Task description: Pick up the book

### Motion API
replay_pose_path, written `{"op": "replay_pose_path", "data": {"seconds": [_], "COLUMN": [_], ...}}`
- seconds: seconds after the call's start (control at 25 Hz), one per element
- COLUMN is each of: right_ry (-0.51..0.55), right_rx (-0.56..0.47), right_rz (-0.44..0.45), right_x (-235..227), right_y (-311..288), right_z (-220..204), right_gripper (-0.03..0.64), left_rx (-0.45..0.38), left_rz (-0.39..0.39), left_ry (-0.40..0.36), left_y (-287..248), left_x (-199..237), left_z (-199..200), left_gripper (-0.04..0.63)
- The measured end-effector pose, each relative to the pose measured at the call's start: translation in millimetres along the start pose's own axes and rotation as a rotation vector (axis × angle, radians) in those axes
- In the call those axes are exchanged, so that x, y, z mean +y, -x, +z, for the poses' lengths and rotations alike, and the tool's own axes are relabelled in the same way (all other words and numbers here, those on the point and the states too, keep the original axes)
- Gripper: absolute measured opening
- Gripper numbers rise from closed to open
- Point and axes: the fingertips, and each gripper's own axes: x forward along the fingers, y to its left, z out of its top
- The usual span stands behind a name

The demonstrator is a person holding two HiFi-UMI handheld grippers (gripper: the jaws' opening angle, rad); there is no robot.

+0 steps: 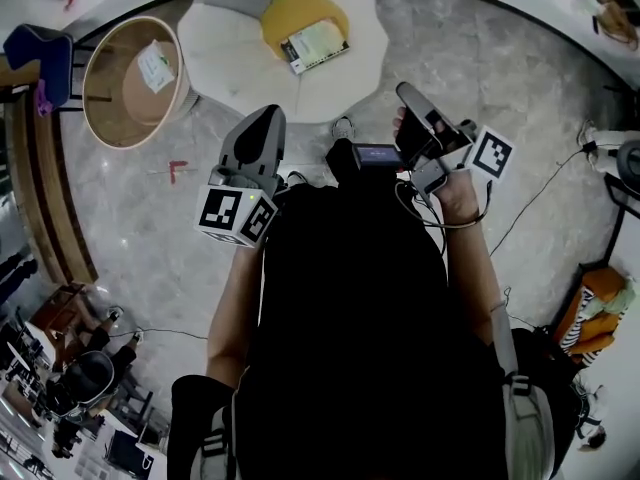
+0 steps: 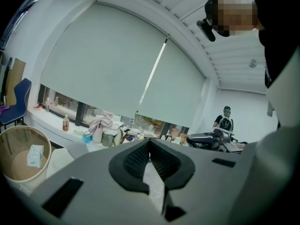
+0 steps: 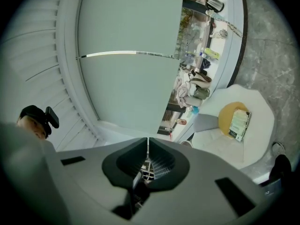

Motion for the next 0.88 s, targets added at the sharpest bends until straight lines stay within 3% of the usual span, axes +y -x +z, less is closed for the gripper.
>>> {"op": "replay_pose_path", "data": {"seconds": [0.48,0.88], "right_ry": [-0.082,-0.067], "right_rx": [0.095,0.133], "right_rz": [-0.027,-0.046], "right_x": [-50.5,-84.3], "right_y": [-15.9,-64.3], "right_z": [28.1,19.0], "right_gripper": [0.018,0.018], "left_rx": [0.024,0.031], "left_rz": [0.075,0.081], "left_ry": [0.007,0.017], "left_y": [-35.7,-40.9], "left_x": [-15.5,29.5], "left_z": [-4.0,-10.1], "left_gripper": [0.014,0.014]}}
